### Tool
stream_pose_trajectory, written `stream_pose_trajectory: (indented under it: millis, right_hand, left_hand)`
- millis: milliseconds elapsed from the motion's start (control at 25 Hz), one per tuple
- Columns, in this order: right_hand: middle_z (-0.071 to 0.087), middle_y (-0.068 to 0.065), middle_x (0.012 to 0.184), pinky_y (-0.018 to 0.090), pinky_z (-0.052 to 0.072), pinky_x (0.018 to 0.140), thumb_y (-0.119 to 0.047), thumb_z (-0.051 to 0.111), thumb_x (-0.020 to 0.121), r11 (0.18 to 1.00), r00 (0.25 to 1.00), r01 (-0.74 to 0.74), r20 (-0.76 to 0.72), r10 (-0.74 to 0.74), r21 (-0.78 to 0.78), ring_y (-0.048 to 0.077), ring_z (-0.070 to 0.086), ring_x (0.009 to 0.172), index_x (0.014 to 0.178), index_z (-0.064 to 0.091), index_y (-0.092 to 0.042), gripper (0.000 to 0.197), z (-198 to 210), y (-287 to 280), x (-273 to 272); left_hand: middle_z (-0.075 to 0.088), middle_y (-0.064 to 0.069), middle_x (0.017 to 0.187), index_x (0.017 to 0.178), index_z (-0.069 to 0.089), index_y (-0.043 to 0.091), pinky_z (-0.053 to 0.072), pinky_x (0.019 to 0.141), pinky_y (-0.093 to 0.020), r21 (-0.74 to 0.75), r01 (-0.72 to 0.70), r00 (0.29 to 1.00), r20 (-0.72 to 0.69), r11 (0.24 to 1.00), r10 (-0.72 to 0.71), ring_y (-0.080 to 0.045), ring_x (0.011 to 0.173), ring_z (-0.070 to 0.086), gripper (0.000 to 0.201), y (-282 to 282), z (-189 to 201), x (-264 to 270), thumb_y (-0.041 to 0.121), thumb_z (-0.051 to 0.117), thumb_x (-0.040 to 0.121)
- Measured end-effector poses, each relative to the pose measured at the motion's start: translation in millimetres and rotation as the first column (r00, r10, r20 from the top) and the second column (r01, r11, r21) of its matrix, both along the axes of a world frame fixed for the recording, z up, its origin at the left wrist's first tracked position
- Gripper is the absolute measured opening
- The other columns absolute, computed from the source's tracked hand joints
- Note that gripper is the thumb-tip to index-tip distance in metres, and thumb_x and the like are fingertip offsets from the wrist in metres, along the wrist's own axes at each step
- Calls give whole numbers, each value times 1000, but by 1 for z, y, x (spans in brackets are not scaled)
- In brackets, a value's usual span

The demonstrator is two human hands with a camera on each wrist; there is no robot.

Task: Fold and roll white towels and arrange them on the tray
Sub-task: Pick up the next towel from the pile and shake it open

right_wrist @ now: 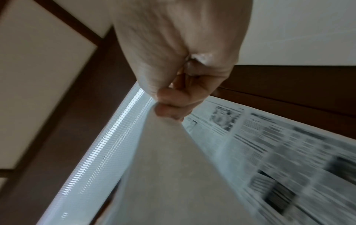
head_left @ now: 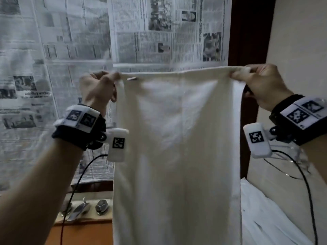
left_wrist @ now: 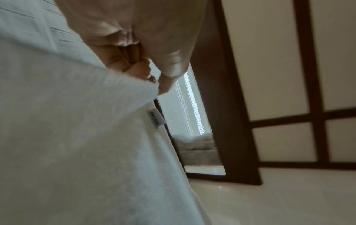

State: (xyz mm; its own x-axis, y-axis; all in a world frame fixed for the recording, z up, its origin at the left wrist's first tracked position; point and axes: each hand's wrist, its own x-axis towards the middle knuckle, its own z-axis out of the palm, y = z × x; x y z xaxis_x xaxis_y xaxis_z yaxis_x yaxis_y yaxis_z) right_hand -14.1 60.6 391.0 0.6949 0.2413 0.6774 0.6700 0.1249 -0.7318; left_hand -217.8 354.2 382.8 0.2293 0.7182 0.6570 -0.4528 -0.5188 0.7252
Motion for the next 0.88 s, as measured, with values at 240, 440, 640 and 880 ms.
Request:
stream_pose_trajectory:
  millis: [240,440,640,880]
  right_hand:
    - [61,9,60,20,44,41,-25,74,85,917,963,123,-179,-203,-378,6,54,38,67,66,-13,23,-190,58,78]
    - [69,16,83,35,53,64,-26,56,97,810,924,128,-228,-308,-573,27,67,74,92,70,-1,29,-349,97,128]
    - [41,15,146,35,34,104,-27,57,96,502,868,-281,-440,-231,-818,32,42,133,146,30,-2,63,-533,103,86]
    - [-26,1,158,49,-12,117,-45,36,101,4,939,-331,-329,-98,-944,22,-25,145,154,-11,-14,77,-622,81,37]
  left_hand:
    - [53,0,34,64,61,8,38,36,-18,-157,-143,893,-447,977,59,-13,28,49,21,34,-186,80,20,69,79]
    - [65,-15,52,72,61,6,59,51,-39,-235,-240,757,-653,942,30,-26,47,67,25,59,-339,128,26,63,87]
    - [54,-22,133,135,49,6,41,101,-41,-9,-64,63,-998,998,-5,-36,122,53,52,33,-500,130,38,56,95]
    - [-26,0,159,153,-13,21,-7,119,-49,-83,212,-349,-937,974,-4,-24,147,-20,75,-28,-615,102,50,31,100]
